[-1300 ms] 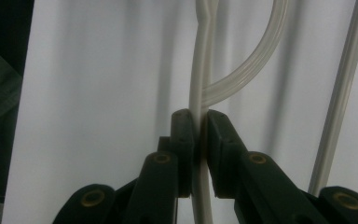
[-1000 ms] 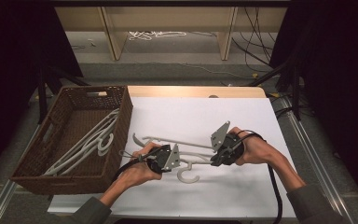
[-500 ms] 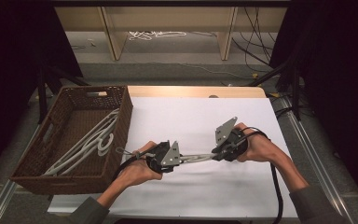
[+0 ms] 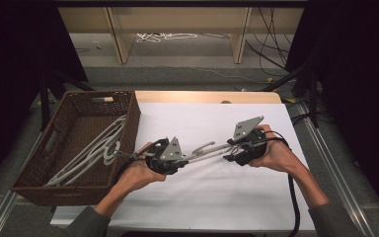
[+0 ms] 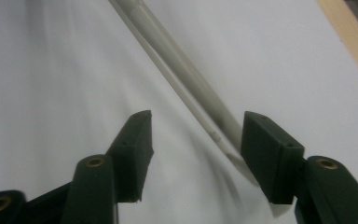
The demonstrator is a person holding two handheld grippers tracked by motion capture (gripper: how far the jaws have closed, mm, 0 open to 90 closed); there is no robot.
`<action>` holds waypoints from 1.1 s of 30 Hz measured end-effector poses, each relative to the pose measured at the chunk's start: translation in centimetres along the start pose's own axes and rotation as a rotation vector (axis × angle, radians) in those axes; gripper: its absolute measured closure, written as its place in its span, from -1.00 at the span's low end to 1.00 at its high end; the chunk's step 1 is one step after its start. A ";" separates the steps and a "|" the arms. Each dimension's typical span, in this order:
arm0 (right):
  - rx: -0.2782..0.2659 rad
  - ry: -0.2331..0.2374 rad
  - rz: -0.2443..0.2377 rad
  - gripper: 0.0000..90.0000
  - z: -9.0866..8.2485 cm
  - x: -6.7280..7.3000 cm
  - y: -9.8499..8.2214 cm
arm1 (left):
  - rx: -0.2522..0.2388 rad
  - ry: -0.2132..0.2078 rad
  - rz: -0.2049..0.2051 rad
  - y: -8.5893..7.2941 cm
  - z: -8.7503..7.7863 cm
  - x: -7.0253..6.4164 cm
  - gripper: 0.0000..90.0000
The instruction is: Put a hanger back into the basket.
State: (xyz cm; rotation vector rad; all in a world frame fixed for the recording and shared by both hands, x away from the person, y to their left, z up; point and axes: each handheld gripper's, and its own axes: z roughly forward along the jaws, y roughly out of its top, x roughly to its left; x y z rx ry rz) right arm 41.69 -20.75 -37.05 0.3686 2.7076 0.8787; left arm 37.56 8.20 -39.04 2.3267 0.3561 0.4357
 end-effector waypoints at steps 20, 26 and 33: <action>-0.283 -0.144 0.245 -0.33 -3.0 4.1 -1.8 | -0.101 0.033 -0.243 2.6 -6.8 4.3 0.76; -0.290 -0.134 0.238 -0.34 -3.1 5.0 -2.1 | -0.150 0.082 -0.251 3.0 -10.3 5.8 0.76; -0.319 -0.159 0.275 -0.40 -2.6 5.9 -3.5 | -0.122 0.174 -0.253 0.4 -13.3 7.4 0.76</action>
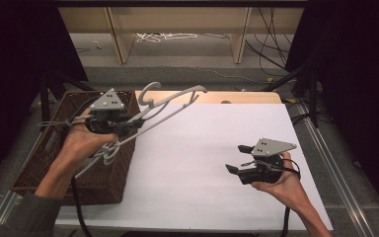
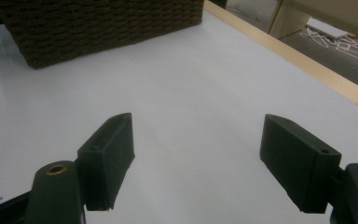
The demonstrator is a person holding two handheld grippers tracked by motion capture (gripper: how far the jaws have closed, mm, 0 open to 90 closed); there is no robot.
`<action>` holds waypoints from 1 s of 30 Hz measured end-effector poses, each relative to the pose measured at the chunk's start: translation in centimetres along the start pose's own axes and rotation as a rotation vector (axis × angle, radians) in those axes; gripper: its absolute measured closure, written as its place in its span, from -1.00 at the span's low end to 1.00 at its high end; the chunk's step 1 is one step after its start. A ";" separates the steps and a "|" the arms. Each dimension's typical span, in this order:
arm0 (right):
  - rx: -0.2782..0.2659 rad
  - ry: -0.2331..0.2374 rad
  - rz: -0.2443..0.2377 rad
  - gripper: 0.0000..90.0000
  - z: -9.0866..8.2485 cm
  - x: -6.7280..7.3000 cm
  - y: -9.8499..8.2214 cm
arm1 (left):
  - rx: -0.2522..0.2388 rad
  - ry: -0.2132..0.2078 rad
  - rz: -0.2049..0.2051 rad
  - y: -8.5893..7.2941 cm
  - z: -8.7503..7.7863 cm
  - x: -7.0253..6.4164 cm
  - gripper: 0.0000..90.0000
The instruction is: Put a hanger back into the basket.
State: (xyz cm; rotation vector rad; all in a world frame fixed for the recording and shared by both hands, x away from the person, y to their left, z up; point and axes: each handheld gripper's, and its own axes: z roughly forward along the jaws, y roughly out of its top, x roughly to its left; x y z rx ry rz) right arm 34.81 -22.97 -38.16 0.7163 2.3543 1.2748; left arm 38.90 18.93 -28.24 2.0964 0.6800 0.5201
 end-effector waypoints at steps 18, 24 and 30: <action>-0.008 0.002 0.042 -0.50 0.2 0.9 -2.2 | -0.022 0.170 -0.081 -6.7 -5.4 5.9 0.76; -0.019 -0.005 0.053 -0.51 0.0 1.1 -2.9 | -0.022 0.229 -0.098 -9.5 -7.9 7.4 0.76; -0.028 -0.007 0.067 -0.52 -0.3 1.3 -3.4 | -0.013 0.262 -0.101 -11.3 -8.4 8.4 0.76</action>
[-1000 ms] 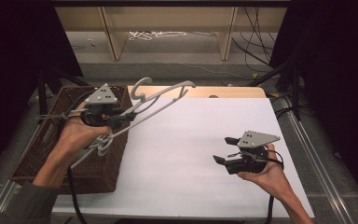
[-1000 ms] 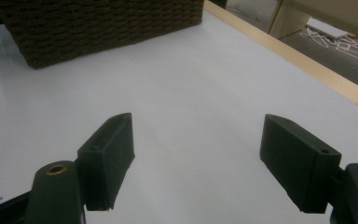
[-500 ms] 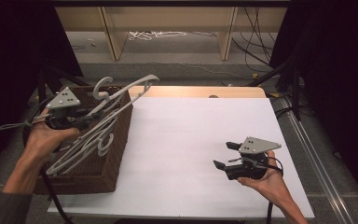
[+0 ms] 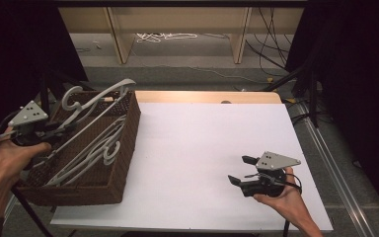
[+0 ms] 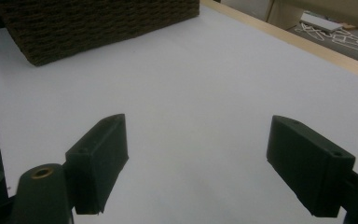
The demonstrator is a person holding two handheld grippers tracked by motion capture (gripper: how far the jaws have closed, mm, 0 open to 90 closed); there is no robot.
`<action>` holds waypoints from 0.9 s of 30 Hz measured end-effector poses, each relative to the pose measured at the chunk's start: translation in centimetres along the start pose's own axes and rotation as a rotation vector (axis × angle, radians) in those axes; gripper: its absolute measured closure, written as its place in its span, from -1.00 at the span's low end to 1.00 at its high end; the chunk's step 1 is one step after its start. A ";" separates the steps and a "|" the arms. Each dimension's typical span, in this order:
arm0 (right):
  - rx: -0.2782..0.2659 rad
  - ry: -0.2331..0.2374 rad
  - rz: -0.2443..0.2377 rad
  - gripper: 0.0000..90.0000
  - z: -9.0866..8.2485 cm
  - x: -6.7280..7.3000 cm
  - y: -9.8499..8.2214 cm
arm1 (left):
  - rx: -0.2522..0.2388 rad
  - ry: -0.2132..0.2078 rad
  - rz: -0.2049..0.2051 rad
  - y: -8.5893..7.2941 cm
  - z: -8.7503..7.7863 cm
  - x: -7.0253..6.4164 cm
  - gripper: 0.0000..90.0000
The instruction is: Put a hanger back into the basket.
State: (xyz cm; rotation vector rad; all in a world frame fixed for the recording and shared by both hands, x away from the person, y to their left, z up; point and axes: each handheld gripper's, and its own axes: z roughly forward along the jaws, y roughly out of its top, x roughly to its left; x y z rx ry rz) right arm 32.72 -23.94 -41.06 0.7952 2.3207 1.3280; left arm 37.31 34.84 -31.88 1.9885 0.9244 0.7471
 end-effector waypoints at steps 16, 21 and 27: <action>0.005 0.006 0.002 -0.52 0.1 0.2 -0.8 | 0.146 0.001 0.096 -2.5 1.3 1.3 0.76; 0.008 0.009 0.003 -0.52 0.0 0.2 -0.9 | 0.220 0.009 0.126 -2.7 2.9 0.5 0.76; 0.017 0.019 0.010 -0.52 0.2 0.3 -1.0 | 0.243 -0.010 0.108 -3.1 4.6 0.0 0.76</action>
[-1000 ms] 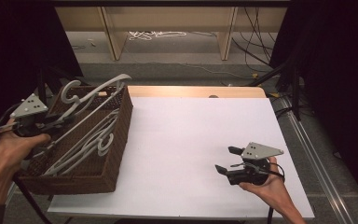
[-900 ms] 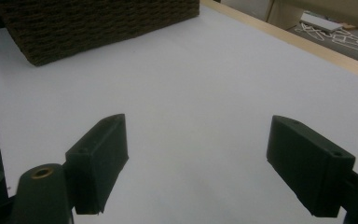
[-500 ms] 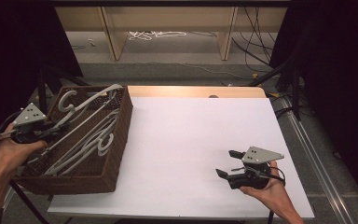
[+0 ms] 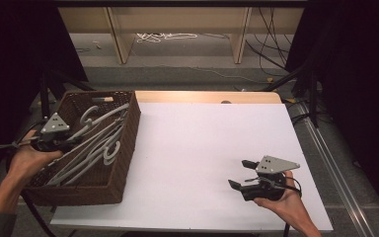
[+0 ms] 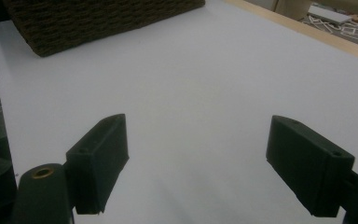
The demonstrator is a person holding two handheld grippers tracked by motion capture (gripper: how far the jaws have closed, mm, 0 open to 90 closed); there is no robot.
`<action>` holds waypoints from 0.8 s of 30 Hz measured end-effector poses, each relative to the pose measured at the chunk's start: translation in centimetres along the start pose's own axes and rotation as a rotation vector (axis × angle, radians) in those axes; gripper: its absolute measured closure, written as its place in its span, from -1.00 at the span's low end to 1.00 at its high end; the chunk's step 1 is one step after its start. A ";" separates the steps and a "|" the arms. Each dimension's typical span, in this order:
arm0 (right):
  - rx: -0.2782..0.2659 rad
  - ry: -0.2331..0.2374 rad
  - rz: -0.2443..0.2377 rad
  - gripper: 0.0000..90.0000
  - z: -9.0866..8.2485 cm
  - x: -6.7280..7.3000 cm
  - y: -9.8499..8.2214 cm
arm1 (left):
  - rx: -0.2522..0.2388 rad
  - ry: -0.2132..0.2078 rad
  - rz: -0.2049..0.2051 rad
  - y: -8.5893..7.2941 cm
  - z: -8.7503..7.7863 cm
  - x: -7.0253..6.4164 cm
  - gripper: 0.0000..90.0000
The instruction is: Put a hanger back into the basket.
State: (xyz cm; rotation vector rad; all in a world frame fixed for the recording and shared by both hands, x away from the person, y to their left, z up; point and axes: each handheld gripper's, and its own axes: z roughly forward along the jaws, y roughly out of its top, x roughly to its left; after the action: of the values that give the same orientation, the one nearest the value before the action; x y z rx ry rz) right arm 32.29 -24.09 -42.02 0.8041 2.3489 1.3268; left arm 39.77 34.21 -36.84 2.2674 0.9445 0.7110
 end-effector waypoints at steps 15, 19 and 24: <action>0.002 0.011 -0.004 -0.51 -0.1 -0.1 -0.1 | 0.171 -0.074 0.022 -1.0 2.0 -0.4 0.58; -0.006 0.012 -0.009 -0.52 -0.1 -0.1 0.0 | 0.192 -0.078 0.020 -0.9 2.4 -0.6 0.50; -0.015 0.007 0.002 -0.52 -0.2 -0.1 -0.1 | 0.196 -0.099 -0.023 -1.1 3.0 -0.8 0.41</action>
State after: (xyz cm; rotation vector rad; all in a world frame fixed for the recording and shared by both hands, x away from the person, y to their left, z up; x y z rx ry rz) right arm 32.27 -24.36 -42.04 0.7992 2.3411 1.3489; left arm 40.72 33.33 -39.91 2.4323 1.0296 0.5099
